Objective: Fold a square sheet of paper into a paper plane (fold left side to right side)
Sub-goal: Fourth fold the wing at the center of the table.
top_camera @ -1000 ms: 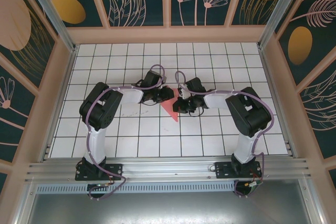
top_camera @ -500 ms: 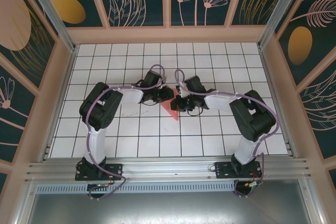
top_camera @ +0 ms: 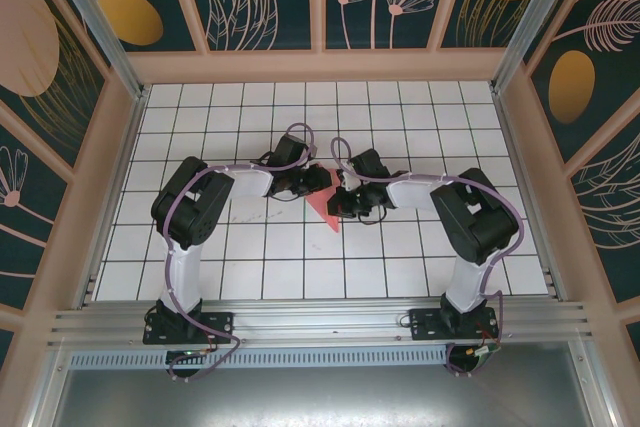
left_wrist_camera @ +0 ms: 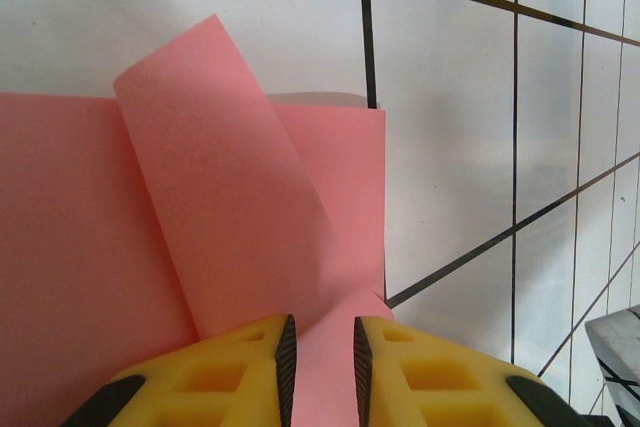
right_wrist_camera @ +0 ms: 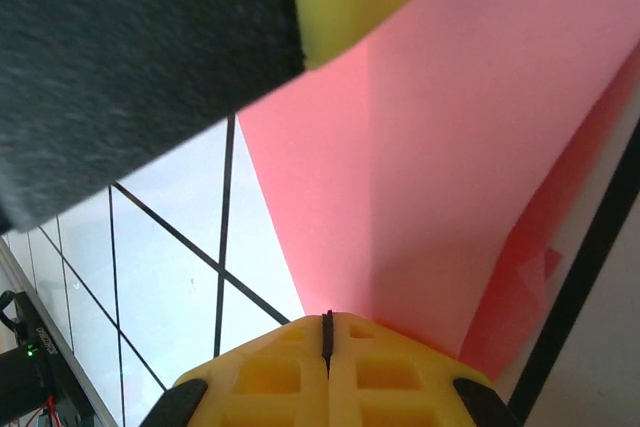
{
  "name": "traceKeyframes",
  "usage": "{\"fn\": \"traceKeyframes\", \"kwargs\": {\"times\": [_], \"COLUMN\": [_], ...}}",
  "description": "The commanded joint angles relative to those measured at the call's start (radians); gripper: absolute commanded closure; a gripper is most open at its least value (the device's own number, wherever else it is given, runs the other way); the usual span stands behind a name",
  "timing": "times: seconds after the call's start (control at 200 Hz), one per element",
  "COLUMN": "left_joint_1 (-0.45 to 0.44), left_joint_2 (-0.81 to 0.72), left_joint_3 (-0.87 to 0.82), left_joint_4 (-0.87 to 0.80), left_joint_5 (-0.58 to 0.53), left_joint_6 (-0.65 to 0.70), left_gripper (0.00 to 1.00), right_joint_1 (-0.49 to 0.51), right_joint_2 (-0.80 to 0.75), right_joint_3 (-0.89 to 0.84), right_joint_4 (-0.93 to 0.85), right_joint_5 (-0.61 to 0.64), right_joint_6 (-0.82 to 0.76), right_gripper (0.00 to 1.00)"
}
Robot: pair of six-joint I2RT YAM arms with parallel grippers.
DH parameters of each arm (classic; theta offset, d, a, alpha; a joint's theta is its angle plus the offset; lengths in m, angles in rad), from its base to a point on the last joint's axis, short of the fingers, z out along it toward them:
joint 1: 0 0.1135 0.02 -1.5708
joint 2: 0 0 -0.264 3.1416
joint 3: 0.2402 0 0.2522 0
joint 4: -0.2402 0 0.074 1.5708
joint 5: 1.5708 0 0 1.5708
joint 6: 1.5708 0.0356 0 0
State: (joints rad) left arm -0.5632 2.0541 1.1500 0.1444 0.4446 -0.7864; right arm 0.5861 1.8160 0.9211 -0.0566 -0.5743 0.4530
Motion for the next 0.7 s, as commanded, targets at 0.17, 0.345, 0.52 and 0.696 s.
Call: {"fn": "traceKeyframes", "kwargs": {"times": [0.17,0.345,0.52,0.696], "left_joint_1": [0.000,0.000,0.000,0.001], "left_joint_2": [0.056,0.056,0.058,0.061], "left_joint_3": [-0.024,-0.021,-0.021,-0.019], "left_joint_4": [-0.129,-0.131,-0.133,-0.134], "left_joint_5": [-0.076,-0.080,-0.080,-0.083], "left_joint_6": [0.028,0.029,0.030,0.030], "left_gripper": [0.73,0.73,0.73,0.73], "right_joint_1": [0.007,0.014,0.015,0.016], "right_joint_2": [0.013,0.016,0.014,0.014], "right_joint_3": [-0.002,-0.010,-0.023,-0.028], "right_joint_4": [-0.060,-0.074,-0.079,-0.095], "right_joint_5": [0.010,0.007,0.022,0.040], "right_joint_6": [-0.025,-0.030,-0.031,-0.037], "right_gripper": [1.00,1.00,1.00,1.00]}}
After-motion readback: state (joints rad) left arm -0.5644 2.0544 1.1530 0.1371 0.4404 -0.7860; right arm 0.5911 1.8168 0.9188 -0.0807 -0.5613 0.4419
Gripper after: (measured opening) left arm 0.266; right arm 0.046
